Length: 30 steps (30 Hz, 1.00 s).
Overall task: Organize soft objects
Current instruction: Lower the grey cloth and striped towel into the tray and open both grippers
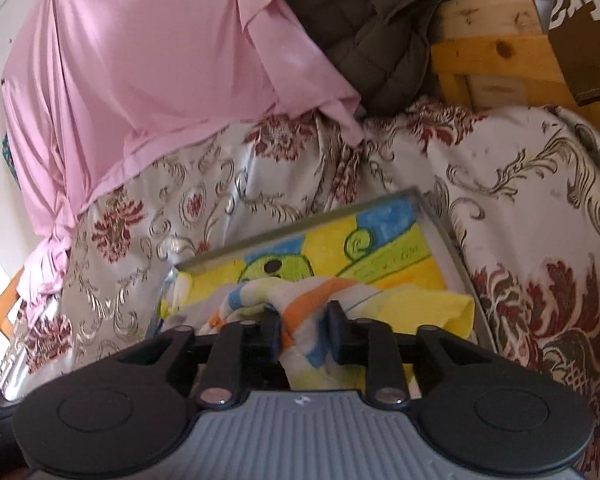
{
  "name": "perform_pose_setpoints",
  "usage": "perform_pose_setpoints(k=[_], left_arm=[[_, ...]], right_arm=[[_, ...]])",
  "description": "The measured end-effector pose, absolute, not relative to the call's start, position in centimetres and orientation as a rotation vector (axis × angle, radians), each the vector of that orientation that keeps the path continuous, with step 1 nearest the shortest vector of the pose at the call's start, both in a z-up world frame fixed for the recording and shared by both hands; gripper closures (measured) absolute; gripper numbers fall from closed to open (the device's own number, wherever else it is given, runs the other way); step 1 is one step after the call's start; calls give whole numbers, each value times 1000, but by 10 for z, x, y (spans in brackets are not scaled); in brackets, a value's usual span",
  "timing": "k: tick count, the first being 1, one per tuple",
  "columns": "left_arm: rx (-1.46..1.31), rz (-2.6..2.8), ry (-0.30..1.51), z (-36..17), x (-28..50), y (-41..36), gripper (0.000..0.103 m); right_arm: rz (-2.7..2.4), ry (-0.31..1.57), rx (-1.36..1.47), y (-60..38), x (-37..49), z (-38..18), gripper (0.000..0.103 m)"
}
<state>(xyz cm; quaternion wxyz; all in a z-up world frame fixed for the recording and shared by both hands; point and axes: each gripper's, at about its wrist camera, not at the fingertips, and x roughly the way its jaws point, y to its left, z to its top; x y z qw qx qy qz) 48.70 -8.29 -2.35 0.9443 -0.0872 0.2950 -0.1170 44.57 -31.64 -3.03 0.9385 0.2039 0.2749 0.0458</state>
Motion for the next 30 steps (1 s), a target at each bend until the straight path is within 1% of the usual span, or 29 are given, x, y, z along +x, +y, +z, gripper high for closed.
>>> perform_pose_setpoints(k=[3,5,7,12,14,16,20,22,23,26,28,30], left_arm=[[-183,-233,609,-23,485,-80,97],[-181,-229,613,-21,482,-78,94],[-178,-227,617,-20,479,-78,90],[-185,-221,615,-13,470,-76,87],[-183,-219,612,-8,465,-76,83],[-181,-213,601,-3,459,-75,75],[-194,-208,582,10,445,-71,66],[-197,-207,570,17,436,-70,58],[-199,-208,563,21,432,-69,57],[-209,-205,542,34,418,-67,48],[-215,-203,528,42,408,-66,40],[-217,-202,514,49,397,-65,35]], right_arm=[[97,569,401,-312,444,-28,69],[95,566,390,-311,441,-26,61],[96,565,380,-310,439,-24,56],[94,551,371,-310,430,-16,46],[90,541,367,-312,425,-11,39],[83,526,362,-314,420,-6,35],[72,499,357,-318,407,4,27],[70,482,361,-321,398,10,23],[71,476,363,-322,394,12,20],[71,458,359,-324,379,20,17],[67,445,347,-325,368,25,14],[66,430,339,-325,357,31,12]])
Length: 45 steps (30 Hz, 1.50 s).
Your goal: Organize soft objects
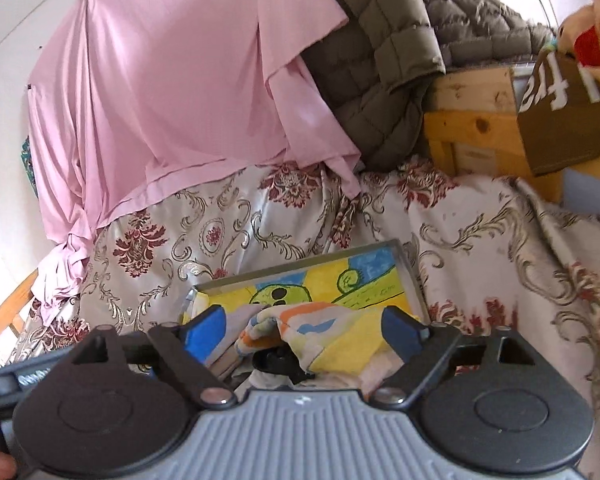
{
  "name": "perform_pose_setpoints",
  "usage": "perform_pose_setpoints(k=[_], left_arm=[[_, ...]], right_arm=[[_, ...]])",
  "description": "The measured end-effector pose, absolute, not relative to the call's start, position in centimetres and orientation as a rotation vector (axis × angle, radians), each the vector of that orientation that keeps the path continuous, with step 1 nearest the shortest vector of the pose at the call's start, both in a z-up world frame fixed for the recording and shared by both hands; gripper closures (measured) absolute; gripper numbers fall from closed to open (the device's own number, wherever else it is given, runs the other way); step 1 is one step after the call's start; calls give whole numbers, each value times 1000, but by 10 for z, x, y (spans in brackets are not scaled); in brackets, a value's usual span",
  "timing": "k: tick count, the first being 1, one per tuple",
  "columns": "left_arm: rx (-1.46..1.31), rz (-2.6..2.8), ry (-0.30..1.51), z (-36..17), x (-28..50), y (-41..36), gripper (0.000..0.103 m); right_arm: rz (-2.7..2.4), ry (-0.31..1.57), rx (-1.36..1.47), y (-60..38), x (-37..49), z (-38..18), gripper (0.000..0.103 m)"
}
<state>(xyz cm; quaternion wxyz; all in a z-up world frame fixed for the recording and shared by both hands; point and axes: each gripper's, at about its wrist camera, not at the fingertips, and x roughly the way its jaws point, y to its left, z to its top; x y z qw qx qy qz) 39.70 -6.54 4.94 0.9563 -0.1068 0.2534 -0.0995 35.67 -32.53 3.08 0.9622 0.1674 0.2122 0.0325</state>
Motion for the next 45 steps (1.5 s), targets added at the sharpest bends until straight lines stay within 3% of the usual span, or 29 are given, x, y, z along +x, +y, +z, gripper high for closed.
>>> perform_pose_setpoints(k=[10,22,45], left_arm=[[-225,-186,439,78,331,-62,14],[-193,-169,372,87,248,-59,3],[-189,-108,391,51,130,-42,1]], right_arm=[[68,379,335,-324,297,47,1],[65,344,296,-317,225,49,0],[46,360,248,-297,109,19,0]])
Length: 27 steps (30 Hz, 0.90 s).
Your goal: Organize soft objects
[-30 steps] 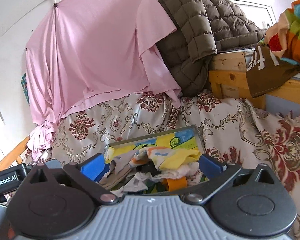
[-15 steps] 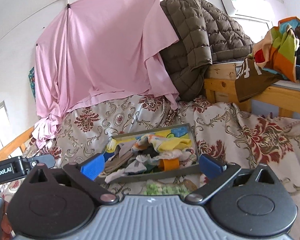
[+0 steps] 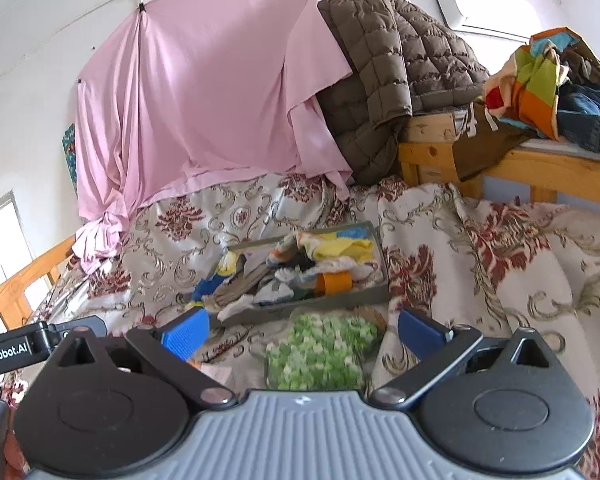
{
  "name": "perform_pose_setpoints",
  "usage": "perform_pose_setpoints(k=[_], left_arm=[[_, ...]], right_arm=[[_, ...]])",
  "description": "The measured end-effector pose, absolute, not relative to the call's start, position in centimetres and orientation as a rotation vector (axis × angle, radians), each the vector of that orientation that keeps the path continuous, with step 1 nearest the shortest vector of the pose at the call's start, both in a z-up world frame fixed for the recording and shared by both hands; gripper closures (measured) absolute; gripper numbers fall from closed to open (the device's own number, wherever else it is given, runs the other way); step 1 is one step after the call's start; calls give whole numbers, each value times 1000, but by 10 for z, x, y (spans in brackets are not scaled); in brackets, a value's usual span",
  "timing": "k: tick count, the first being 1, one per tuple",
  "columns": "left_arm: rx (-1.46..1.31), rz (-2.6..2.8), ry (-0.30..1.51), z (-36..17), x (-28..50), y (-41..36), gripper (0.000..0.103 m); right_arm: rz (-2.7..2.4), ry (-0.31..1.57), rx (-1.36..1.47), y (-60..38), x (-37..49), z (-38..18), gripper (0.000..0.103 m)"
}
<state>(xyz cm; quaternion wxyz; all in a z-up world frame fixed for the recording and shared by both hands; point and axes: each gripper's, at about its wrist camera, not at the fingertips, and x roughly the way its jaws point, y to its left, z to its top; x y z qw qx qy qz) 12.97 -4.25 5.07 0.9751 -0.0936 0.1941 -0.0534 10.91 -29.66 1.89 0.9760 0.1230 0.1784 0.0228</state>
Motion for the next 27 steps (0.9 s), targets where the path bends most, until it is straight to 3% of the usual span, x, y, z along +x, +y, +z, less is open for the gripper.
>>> perform_pose_setpoints(k=[27], left_arm=[[-178,-18,534,-4,80,-13,1]], right_arm=[[-2,559,152,-259,85,-16,0]])
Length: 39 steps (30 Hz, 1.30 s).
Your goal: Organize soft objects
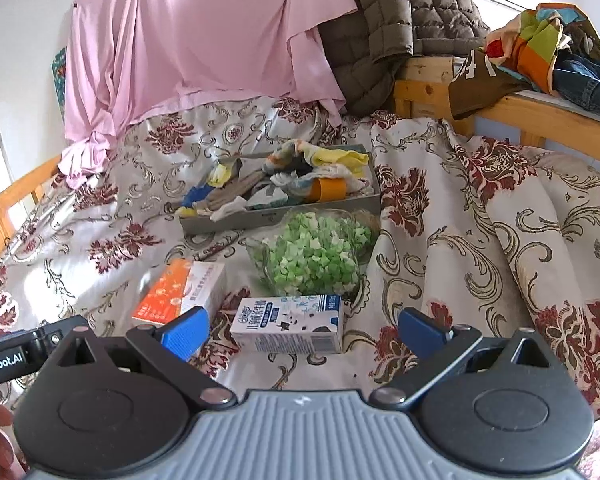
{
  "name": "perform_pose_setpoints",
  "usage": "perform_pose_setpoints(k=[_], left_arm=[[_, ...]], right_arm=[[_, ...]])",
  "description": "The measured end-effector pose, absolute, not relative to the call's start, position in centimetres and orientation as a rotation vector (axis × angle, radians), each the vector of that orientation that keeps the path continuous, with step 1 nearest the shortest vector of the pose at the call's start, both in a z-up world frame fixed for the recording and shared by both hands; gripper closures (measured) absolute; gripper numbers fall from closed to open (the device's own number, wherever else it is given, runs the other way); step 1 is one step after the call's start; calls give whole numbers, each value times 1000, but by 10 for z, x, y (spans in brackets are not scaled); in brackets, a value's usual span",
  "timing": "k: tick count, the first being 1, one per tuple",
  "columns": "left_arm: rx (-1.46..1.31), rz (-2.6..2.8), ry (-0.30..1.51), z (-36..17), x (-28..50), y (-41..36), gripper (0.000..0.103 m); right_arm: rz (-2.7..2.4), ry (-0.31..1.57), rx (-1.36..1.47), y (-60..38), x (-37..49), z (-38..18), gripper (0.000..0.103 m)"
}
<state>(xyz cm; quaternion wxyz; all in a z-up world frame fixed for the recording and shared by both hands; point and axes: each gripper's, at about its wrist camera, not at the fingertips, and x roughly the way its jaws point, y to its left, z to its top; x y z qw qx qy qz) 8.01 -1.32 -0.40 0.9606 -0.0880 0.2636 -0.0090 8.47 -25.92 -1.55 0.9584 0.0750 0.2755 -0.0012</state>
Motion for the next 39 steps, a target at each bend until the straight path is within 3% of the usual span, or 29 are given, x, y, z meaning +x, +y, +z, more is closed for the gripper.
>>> perform_pose_setpoints(k=[39], left_arm=[[-135,-17,516,1,74,-20,1]], right_arm=[[1,572,149,-258,86,-17,0]])
